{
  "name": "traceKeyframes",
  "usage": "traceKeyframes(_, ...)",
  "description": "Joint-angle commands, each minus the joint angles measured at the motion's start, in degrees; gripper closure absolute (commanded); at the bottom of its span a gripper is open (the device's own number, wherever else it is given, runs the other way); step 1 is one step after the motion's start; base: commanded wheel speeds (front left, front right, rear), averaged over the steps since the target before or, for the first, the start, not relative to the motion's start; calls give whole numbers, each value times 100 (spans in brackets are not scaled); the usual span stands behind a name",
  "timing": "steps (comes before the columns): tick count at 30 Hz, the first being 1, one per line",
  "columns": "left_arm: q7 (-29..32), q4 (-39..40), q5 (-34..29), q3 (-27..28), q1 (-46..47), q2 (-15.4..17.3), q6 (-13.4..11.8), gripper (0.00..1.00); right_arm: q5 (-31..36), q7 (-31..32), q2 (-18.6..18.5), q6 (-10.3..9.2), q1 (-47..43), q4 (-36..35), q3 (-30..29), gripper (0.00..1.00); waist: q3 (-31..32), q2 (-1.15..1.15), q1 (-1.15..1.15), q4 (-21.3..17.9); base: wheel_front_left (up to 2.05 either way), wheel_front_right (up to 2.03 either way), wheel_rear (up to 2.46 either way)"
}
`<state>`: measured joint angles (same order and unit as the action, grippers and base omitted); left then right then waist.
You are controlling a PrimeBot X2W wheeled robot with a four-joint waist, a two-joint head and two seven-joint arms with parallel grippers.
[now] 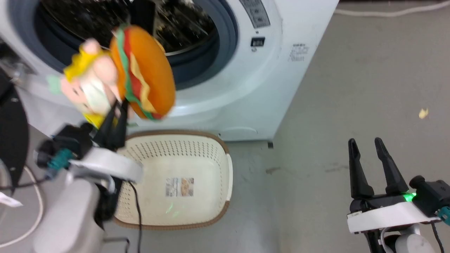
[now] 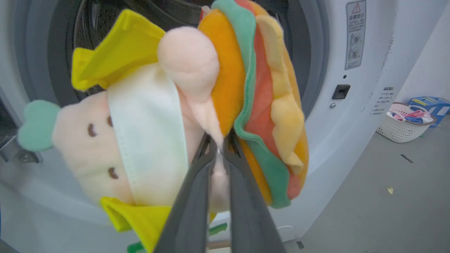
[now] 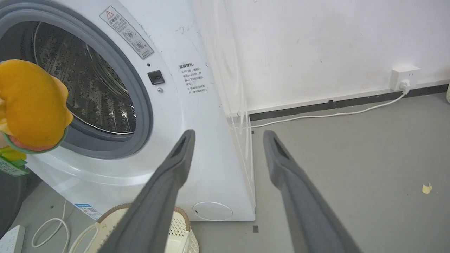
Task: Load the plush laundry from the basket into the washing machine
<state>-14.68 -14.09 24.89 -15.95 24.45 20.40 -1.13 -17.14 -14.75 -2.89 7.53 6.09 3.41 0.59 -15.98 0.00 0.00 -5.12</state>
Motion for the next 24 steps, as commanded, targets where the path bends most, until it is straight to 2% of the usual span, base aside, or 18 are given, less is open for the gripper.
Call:
traceKeyframes(1,-31,51,-26,108,232,67,-8,100,-20,-25,2,-4,71,-41,20,0,-319,0,0,-182,0,0,0)
traceKeyframes(8,112,-104,-110,308,1381,431,134,100,-144,-25,2,-4,311,-184,32,0,-1232,0,0,-527,0,0,0)
traceKeyframes(17,975,-928,-233,255,3370,1060,549,100,-391,-25,2,-4,627,-353,105,0,-2232,0,0,-953,0,0,0)
traceKeyframes(24,1818,-1796,-394,-113,4778,1308,752,100,-634,-25,2,-4,826,-355,262,0,-2732,0,0,-1176,0,0,0)
